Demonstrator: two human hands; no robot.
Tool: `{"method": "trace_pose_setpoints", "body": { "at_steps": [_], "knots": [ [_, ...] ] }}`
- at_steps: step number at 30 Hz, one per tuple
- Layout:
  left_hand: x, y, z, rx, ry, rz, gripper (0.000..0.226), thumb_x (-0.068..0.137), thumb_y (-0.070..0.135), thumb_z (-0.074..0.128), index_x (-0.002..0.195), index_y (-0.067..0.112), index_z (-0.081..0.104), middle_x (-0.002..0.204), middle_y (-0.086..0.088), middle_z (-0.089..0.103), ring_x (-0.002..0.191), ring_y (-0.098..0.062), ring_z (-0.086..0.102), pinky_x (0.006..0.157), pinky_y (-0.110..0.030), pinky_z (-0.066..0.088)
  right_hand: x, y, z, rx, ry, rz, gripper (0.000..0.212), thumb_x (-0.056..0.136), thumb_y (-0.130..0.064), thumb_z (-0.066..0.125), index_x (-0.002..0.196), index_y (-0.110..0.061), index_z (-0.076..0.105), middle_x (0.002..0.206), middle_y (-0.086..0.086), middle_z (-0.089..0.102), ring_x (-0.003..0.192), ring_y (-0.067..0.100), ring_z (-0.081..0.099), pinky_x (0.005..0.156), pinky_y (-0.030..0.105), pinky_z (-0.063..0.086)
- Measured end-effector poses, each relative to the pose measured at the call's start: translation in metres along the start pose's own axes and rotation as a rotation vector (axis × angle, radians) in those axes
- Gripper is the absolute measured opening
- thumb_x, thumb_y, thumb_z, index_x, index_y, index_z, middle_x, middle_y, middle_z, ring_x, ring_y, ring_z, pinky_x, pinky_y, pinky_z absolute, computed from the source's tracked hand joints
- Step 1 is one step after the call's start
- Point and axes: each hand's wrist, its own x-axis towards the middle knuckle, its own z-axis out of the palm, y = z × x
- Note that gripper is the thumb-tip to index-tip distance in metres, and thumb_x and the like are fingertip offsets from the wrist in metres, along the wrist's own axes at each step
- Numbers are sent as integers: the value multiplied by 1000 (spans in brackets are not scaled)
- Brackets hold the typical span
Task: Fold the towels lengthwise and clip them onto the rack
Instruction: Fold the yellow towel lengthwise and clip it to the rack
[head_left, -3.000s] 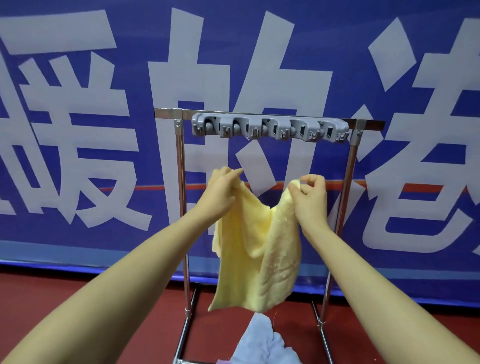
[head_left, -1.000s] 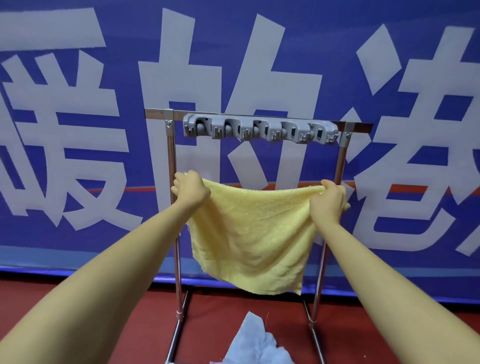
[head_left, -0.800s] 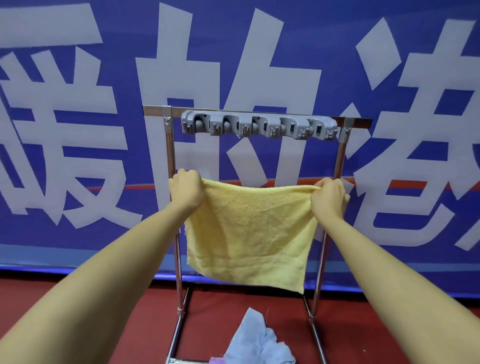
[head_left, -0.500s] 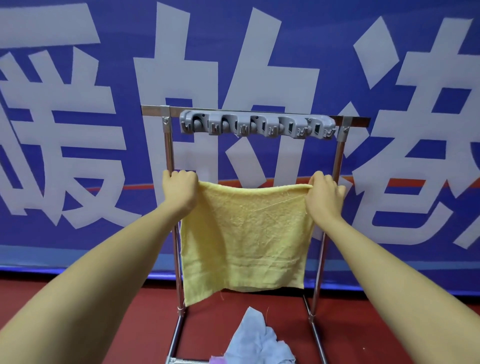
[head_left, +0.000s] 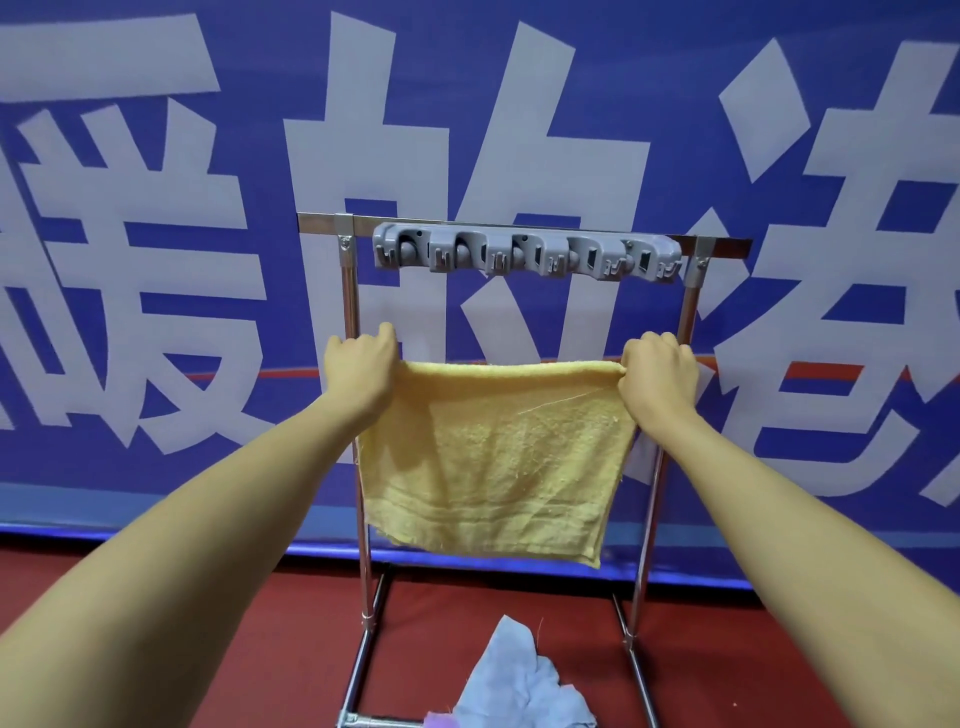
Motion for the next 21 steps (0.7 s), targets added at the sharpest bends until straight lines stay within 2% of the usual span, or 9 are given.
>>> {"method": "trace_pose_setpoints", "body": {
  "at_steps": [2,4,8,10,12,14,16,18,21],
  "knots": [
    [-2,-1,1,58,-55,3,9,90,2,48,88,10,50,76,-5,48,71,-25,47,74,-31,32,-1,-2,1,114,11,47,15,88,3,50,91,-8,61,93,9,58,82,26,56,65,34,40],
    [-4,-2,1,93,-87,3,13,88,2,50,79,12,50,81,-5,45,77,-25,49,75,-30,34,-2,-2,4,222,37,120,16,89,5,47,90,-7,58,90,9,57,77,27,57,61,34,41],
    [-7,-3,0,62,-114,15,19,87,-4,48,75,11,49,60,-1,39,69,-24,46,74,-30,34,-4,-2,9,479,40,246,20,88,7,43,91,-7,57,87,10,58,79,26,56,59,34,44],
    [-9,-2,-1,8,-108,17,19,91,-1,48,75,10,48,58,-1,39,66,-22,46,71,-29,35,-5,0,11,565,41,274,19,88,7,45,92,-6,57,90,10,58,81,24,55,60,32,43],
    [-11,-2,-2,-33,-84,16,17,92,3,49,77,9,48,64,-4,46,66,-19,46,77,-30,41,-8,0,13,606,38,290,20,88,8,46,95,-5,60,98,10,56,84,22,54,64,30,42],
    [-13,-2,0,-40,-64,24,15,91,0,48,79,9,49,72,-6,49,66,-20,44,84,-31,41,-12,-1,16,610,11,300,22,89,6,47,104,-3,61,108,11,51,91,24,54,70,30,45],
    [-13,0,0,-48,-50,33,13,89,-4,46,82,7,48,76,-7,48,68,-21,42,81,-31,40,-16,-1,20,603,-31,307,23,90,3,50,110,-2,60,116,12,46,96,25,52,77,30,47],
    [-15,2,0,-28,-69,41,11,89,-2,47,85,8,45,79,-7,46,71,-21,42,80,-32,39,-18,-2,23,601,-59,308,19,89,1,53,107,-2,60,118,11,42,95,22,50,78,29,46],
    [-14,1,2,26,-100,41,9,91,2,50,91,6,58,79,-6,47,73,-20,44,81,-31,40,-16,-1,24,565,-62,299,18,89,2,52,103,-1,63,116,11,43,96,22,48,78,29,47]
  ]
}}
